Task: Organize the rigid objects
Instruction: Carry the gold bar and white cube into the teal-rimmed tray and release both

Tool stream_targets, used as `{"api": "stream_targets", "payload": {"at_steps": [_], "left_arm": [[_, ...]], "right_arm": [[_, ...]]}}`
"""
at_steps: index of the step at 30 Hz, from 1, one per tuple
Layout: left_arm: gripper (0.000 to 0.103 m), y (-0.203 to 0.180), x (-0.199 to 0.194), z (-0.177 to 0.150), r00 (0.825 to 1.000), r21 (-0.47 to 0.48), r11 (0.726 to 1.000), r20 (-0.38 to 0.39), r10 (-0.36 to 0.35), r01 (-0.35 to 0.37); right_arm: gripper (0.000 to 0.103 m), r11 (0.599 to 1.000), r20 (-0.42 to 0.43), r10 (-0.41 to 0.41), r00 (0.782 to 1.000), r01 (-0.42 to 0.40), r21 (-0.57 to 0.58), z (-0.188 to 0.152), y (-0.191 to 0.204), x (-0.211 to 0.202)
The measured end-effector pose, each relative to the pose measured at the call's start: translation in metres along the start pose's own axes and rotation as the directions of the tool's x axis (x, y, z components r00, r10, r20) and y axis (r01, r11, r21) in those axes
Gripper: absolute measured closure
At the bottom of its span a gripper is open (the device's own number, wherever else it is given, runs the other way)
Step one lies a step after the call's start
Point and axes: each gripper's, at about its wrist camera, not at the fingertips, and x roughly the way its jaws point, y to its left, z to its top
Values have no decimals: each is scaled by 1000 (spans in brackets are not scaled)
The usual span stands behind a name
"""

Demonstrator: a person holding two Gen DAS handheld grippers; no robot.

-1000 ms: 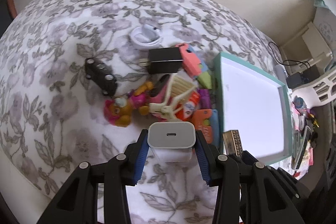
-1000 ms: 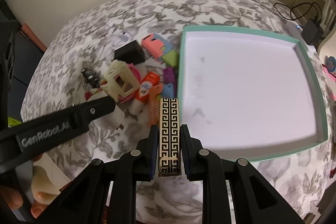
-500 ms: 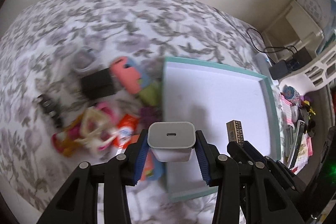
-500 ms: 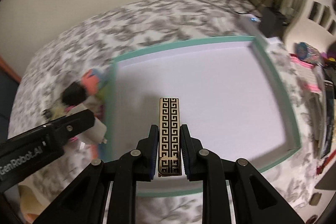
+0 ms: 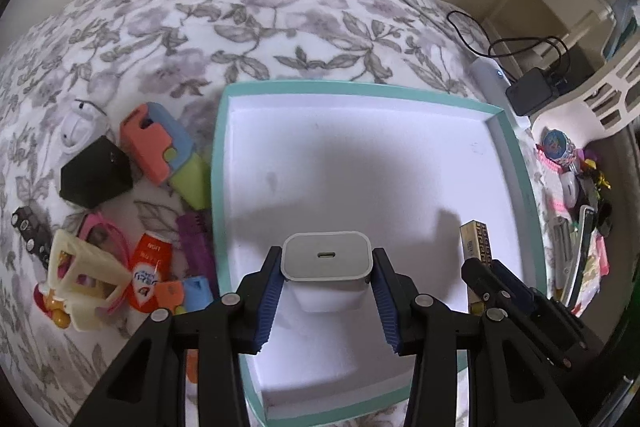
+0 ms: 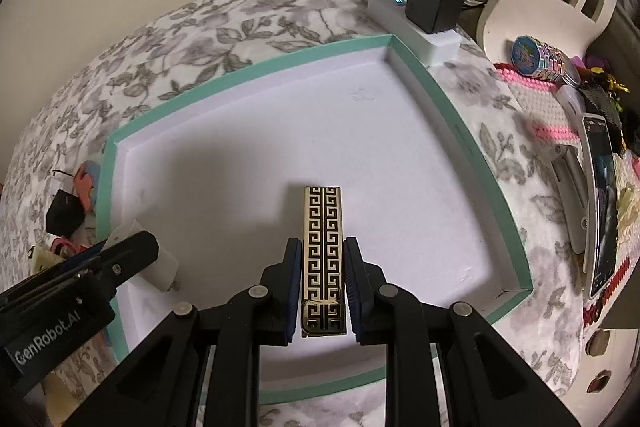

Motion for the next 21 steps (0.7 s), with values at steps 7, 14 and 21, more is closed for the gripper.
{"api": "stream_targets", "payload": {"at_steps": [7,14,21], "left_arm": [[57,3,9,-3,1000,2,1000,-16,8,-8],[56,5,7,-2,1000,1,1000,-6,12,-12],[56,7,0,-4,1000,4,1000,4,14,-14]], "right_arm": [[81,1000,-22,-11,1000,11,-8,-2,3,9],[81,1000,-15,-17,1000,16,-16,-2,4,9],[81,1000,-1,-20,1000,20,-19,-1,4,4]]}}
